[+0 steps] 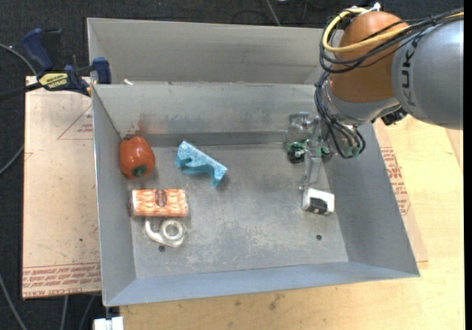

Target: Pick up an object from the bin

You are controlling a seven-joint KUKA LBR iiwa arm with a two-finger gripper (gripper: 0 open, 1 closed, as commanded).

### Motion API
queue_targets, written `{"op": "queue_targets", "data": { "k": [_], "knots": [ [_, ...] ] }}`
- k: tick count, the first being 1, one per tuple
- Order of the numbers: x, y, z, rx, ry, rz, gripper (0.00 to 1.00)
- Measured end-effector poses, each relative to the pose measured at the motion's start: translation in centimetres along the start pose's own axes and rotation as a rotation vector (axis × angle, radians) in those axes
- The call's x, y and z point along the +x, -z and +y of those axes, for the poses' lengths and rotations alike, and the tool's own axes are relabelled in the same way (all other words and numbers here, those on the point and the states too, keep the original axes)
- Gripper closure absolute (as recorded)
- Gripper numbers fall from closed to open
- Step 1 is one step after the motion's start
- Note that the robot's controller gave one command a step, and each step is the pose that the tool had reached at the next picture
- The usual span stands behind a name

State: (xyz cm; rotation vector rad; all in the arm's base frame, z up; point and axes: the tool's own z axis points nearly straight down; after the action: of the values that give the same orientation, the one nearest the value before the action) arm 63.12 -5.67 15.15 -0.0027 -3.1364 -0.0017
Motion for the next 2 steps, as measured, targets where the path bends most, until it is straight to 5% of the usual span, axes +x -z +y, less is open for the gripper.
{"op": "queue_targets", "data": {
  "k": [2],
  "knots": [
    [-0.09, 0.51, 0.99, 0.001, -0.089, -0.007, 0.00]
  ]
}}
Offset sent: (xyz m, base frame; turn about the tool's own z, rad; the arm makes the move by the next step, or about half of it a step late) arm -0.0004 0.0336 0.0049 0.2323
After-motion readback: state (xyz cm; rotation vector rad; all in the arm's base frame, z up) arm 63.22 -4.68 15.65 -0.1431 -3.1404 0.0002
